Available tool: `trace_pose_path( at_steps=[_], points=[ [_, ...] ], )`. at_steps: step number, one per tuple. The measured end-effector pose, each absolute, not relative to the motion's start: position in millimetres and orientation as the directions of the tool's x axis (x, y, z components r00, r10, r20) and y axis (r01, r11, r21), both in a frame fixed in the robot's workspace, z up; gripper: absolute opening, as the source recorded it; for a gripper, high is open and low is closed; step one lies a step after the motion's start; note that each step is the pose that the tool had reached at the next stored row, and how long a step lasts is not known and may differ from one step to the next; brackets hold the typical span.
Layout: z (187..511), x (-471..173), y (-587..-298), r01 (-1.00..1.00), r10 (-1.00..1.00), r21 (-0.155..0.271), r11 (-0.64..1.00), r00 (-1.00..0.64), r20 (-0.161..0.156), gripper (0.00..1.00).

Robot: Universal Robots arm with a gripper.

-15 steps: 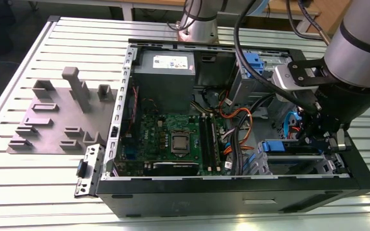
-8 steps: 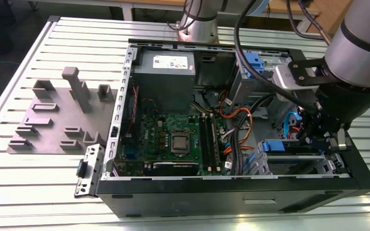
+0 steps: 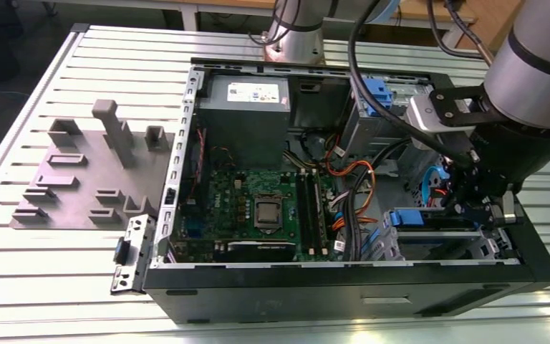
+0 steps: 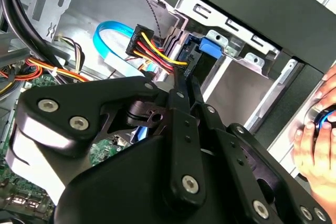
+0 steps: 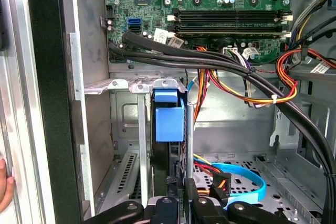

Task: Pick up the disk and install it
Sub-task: 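Insert the first disk wire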

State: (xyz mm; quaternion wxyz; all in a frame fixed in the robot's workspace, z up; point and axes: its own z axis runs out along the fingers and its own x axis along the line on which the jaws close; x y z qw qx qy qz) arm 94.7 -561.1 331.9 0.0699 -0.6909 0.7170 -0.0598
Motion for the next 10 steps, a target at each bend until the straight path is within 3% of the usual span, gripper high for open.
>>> trace_pose_path(
  at_steps=[10],
  points=[
    [330.5, 95.1, -561.2, -0.982, -0.999, -0.182, 0.049, -0.047, -0.018, 0.16]
  ],
)
